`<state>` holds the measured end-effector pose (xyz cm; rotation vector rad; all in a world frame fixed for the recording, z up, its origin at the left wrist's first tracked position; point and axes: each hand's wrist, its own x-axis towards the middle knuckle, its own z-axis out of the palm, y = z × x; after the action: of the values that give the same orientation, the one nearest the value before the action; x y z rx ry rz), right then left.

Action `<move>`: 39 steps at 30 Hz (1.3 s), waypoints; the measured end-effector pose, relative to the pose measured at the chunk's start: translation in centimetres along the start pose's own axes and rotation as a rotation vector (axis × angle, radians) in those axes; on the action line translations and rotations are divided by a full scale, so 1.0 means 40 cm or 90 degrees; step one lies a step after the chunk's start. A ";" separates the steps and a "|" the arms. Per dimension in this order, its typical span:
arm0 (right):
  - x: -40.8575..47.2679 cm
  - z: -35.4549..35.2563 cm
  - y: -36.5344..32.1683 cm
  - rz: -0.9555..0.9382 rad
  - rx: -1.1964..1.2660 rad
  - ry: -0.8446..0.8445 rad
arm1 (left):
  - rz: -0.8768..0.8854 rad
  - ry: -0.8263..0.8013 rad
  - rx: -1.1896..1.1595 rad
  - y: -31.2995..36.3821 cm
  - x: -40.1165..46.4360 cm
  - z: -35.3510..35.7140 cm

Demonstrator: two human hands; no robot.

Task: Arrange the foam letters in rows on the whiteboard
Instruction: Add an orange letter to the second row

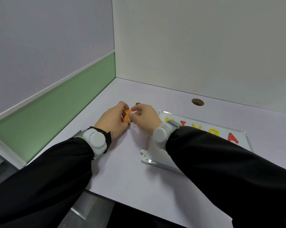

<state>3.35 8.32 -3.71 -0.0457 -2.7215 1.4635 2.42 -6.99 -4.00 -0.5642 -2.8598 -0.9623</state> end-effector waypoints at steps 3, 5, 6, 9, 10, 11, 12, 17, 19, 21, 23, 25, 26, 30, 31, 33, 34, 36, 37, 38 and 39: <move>-0.004 -0.009 0.004 -0.009 0.040 0.031 | 0.026 0.004 -0.026 0.009 -0.005 0.002; -0.006 -0.021 0.006 -0.024 0.054 0.058 | 0.040 0.002 -0.042 0.020 -0.007 0.003; -0.007 -0.029 0.006 -0.027 0.061 0.065 | 0.046 0.001 -0.050 0.025 -0.007 0.004; -0.018 -0.058 0.004 -0.030 0.097 0.076 | 0.063 -0.001 -0.070 0.050 -0.010 0.006; -0.022 -0.069 0.004 -0.030 0.101 0.079 | 0.065 0.001 -0.076 0.059 -0.011 0.007; -0.025 -0.081 0.005 -0.031 0.101 0.082 | 0.062 0.005 -0.084 0.070 -0.011 0.008; -0.030 -0.093 0.006 -0.029 0.096 0.084 | 0.058 0.013 -0.094 0.080 -0.013 0.010; -0.060 -0.168 0.020 -0.024 0.099 0.102 | 0.048 0.049 -0.121 0.115 -0.020 0.028; -0.081 -0.203 0.029 -0.011 0.101 0.103 | 0.061 0.044 -0.123 0.136 -0.024 0.038; -0.104 -0.240 0.039 -0.001 0.107 0.100 | 0.071 0.035 -0.116 0.164 -0.028 0.052; -0.125 -0.268 0.050 0.003 0.108 0.098 | 0.076 0.032 -0.110 0.191 -0.030 0.066; -0.145 -0.289 0.065 0.019 0.104 0.105 | 0.085 0.027 -0.089 0.215 -0.033 0.081; -0.154 -0.299 0.073 0.027 0.100 0.109 | 0.091 0.023 -0.075 0.226 -0.035 0.088; -0.180 -0.341 0.105 0.040 0.095 0.122 | 0.098 0.006 -0.041 0.273 -0.045 0.113; -0.189 -0.352 0.112 0.044 0.099 0.126 | 0.101 0.006 -0.036 0.285 -0.047 0.121; -0.206 -0.371 0.125 0.048 0.101 0.133 | 0.118 0.004 -0.030 0.306 -0.053 0.138; -0.215 -0.379 0.132 0.050 0.099 0.134 | 0.128 -0.003 -0.028 0.315 -0.055 0.148; -0.232 -0.394 0.149 0.057 0.085 0.131 | 0.140 -0.023 -0.018 0.330 -0.060 0.169; -0.236 -0.398 0.155 0.061 0.072 0.129 | 0.141 -0.033 -0.008 0.334 -0.061 0.175; -0.243 -0.406 0.163 0.063 0.061 0.131 | 0.141 -0.046 0.002 0.342 -0.064 0.182; -0.251 -0.415 0.172 0.064 0.053 0.137 | 0.141 -0.064 0.010 0.352 -0.067 0.191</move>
<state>14.38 25.44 -0.64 -0.3224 -2.5188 1.4979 10.40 7.07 -2.59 -0.9288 -2.8087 -0.8993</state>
